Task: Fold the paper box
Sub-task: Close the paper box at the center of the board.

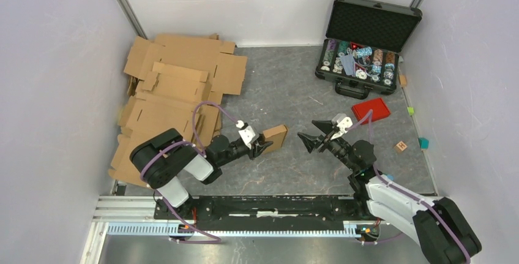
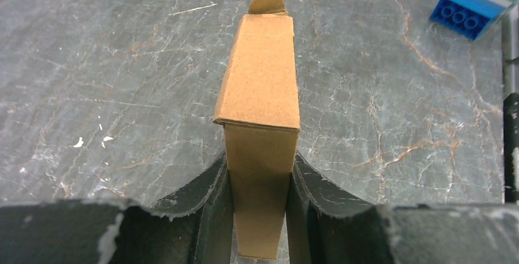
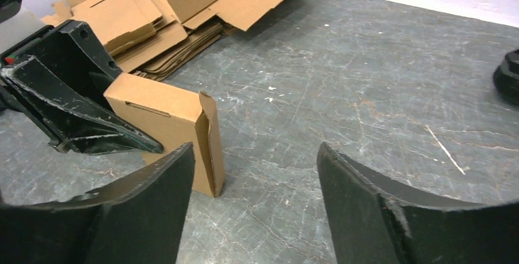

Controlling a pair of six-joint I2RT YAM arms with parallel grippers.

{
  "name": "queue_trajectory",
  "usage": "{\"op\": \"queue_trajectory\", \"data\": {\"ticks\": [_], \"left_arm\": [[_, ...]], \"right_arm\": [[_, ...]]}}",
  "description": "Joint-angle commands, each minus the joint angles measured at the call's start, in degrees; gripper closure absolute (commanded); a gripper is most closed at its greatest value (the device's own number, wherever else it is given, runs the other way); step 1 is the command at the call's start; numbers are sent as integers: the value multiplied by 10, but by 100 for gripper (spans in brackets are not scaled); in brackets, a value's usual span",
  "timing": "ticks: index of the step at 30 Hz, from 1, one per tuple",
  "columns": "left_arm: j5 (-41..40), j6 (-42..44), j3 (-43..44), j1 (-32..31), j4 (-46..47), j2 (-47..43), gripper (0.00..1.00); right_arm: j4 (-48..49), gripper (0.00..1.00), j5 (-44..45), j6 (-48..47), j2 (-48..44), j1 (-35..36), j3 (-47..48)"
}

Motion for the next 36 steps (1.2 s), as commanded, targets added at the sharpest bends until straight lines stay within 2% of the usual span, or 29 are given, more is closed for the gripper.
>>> {"op": "queue_trajectory", "data": {"ticks": [1, 5, 6, 8, 12, 21, 24, 30, 34, 36], "left_arm": [[-6, 98, 5, -11, -7, 4, 95], [-3, 99, 8, -12, -17, 6, 90], [-2, 99, 7, -12, -16, 7, 89], [-4, 99, 7, -13, -16, 9, 88], [-2, 99, 10, -13, -18, 11, 86], [9, 94, 15, -14, -33, 15, 81], [7, 94, 14, -14, -32, 14, 80], [5, 87, 18, -14, -37, 16, 71], [7, 74, 15, -14, -33, 15, 55], [-2, 63, 9, -14, -14, 13, 50]], "right_arm": [[75, 19, -32, -4, 24, 14, 13], [21, 3, -20, 57, 53, 20, 61], [14, 2, -7, 81, 60, 24, 69], [20, 2, 13, 122, 73, 46, 77], [7, 2, 102, 115, 92, 112, 97], [-19, 3, 203, 133, 161, 150, 130], [-31, 6, 206, 142, 181, 154, 142], [-59, 23, 188, 123, 206, 173, 162], [-62, 41, 161, 118, 209, 175, 161], [-74, 44, 141, 116, 210, 176, 162]]}}
